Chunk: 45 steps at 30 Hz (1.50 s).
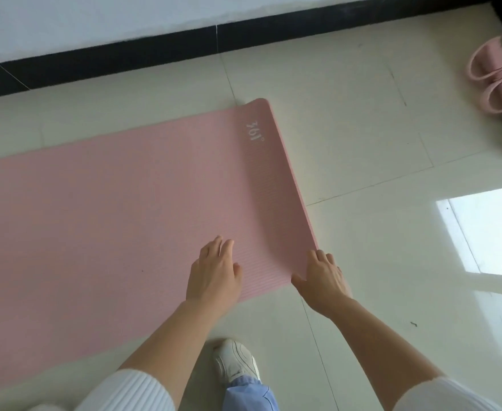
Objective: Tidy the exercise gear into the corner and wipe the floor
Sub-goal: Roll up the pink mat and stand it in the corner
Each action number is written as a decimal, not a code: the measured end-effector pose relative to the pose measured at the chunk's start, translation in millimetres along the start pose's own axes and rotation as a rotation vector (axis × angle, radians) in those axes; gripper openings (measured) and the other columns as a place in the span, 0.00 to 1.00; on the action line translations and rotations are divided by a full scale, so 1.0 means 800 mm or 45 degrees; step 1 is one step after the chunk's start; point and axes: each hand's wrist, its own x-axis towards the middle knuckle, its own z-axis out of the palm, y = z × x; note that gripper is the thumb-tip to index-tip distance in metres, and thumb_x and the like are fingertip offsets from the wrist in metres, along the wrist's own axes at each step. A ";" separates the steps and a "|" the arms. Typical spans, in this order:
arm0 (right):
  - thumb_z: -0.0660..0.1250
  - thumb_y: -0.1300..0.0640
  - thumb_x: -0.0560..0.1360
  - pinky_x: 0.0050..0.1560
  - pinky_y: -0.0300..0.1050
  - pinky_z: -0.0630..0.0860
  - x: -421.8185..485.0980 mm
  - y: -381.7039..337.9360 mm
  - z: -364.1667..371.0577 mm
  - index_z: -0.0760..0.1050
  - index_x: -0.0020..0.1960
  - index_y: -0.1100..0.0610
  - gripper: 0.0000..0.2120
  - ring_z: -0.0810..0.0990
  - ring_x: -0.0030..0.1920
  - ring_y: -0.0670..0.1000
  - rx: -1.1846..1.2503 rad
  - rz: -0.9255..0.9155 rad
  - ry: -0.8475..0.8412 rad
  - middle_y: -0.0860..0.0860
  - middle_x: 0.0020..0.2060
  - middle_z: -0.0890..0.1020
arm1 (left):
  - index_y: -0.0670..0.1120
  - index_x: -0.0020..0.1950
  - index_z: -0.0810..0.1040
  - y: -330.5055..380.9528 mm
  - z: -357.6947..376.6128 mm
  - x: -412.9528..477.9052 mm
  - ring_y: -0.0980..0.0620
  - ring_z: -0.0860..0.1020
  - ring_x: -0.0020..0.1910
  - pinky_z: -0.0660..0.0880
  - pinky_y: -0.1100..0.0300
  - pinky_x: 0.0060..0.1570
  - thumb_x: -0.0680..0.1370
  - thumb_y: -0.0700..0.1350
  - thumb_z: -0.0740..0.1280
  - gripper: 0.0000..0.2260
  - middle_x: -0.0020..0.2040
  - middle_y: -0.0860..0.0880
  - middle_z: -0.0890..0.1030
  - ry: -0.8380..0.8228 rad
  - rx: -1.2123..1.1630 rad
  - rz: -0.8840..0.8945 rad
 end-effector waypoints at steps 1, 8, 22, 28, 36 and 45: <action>0.61 0.48 0.77 0.61 0.47 0.67 0.012 -0.001 0.009 0.66 0.62 0.57 0.18 0.66 0.63 0.53 0.009 0.020 0.010 0.51 0.60 0.71 | 0.45 0.75 0.56 -0.010 0.008 0.011 0.48 0.54 0.75 0.61 0.53 0.69 0.81 0.47 0.54 0.23 0.76 0.46 0.57 -0.006 0.003 0.027; 0.62 0.47 0.77 0.66 0.50 0.63 0.115 0.001 0.073 0.57 0.73 0.57 0.30 0.62 0.68 0.54 0.013 0.106 0.297 0.52 0.70 0.64 | 0.44 0.76 0.54 -0.117 0.090 0.109 0.46 0.55 0.75 0.60 0.52 0.71 0.81 0.48 0.55 0.25 0.76 0.43 0.57 0.019 0.131 0.195; 0.51 0.54 0.80 0.54 0.52 0.65 0.258 -0.017 0.116 0.73 0.50 0.59 0.14 0.71 0.52 0.57 0.401 0.215 0.840 0.54 0.47 0.76 | 0.51 0.74 0.64 -0.221 0.171 0.240 0.42 0.73 0.62 0.76 0.46 0.49 0.71 0.55 0.70 0.33 0.66 0.44 0.73 0.238 0.476 0.431; 0.71 0.50 0.72 0.45 0.45 0.70 0.258 -0.054 0.105 0.77 0.36 0.54 0.10 0.74 0.46 0.51 0.536 0.037 0.748 0.48 0.44 0.76 | 0.53 0.75 0.59 -0.228 0.162 0.238 0.44 0.72 0.62 0.76 0.47 0.51 0.72 0.56 0.69 0.35 0.67 0.45 0.72 0.234 0.484 0.485; 0.70 0.39 0.70 0.56 0.50 0.70 0.271 -0.075 0.136 0.64 0.66 0.57 0.34 0.68 0.63 0.55 0.270 0.163 0.579 0.53 0.61 0.72 | 0.55 0.76 0.35 -0.223 0.150 0.243 0.47 0.64 0.65 0.70 0.52 0.60 0.79 0.53 0.58 0.36 0.69 0.49 0.66 0.179 0.322 0.533; 0.64 0.54 0.76 0.40 0.48 0.67 0.279 -0.106 0.160 0.59 0.64 0.60 0.22 0.75 0.54 0.58 -0.103 0.041 0.697 0.56 0.56 0.72 | 0.48 0.77 0.53 -0.161 0.130 0.249 0.46 0.66 0.70 0.63 0.57 0.65 0.80 0.45 0.58 0.27 0.72 0.45 0.65 0.182 -0.327 0.429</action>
